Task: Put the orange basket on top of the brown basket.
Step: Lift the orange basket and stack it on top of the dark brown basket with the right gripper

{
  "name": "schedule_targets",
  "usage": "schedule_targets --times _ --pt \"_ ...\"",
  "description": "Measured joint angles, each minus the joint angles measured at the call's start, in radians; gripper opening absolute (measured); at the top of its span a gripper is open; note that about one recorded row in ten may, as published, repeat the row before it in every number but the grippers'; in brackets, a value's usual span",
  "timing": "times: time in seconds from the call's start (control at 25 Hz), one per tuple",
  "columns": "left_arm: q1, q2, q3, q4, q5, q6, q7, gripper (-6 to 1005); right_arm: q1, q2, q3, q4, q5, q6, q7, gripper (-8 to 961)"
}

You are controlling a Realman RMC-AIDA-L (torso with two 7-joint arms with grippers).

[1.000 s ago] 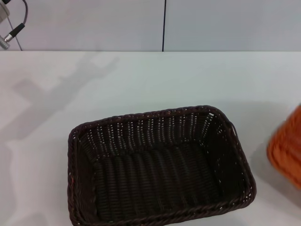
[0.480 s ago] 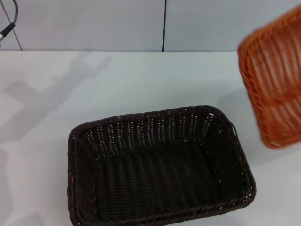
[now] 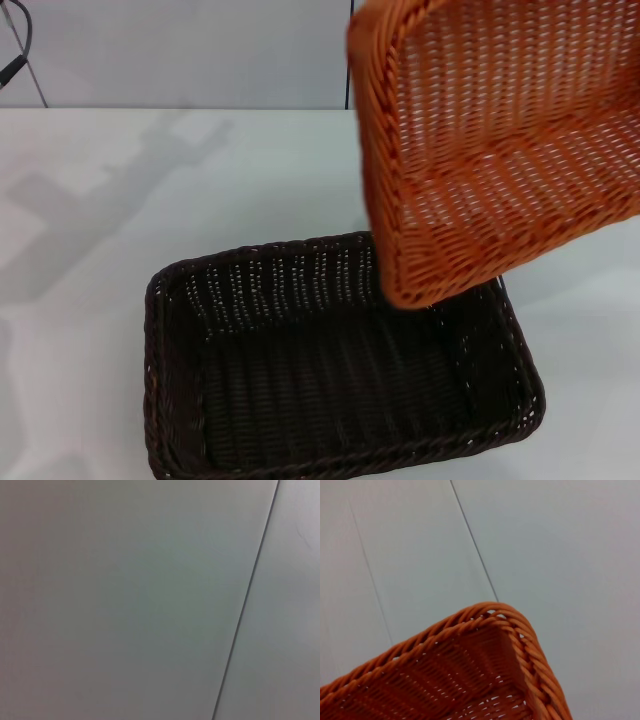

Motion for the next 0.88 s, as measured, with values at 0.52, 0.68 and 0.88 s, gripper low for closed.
schedule_targets --times 0.52,0.68,0.88 --pt "-0.011 0.037 0.01 0.06 0.01 0.03 0.003 859 -0.025 0.005 -0.117 0.48 0.045 -0.049 -0.398 131" --pt "-0.011 0.039 0.01 0.066 0.012 0.04 0.004 859 -0.024 0.006 -0.159 0.594 0.045 -0.043 -0.485 131" --pt "-0.013 0.043 0.011 0.069 0.024 0.05 0.004 859 -0.041 0.007 -0.171 0.708 0.044 -0.041 -0.563 131"
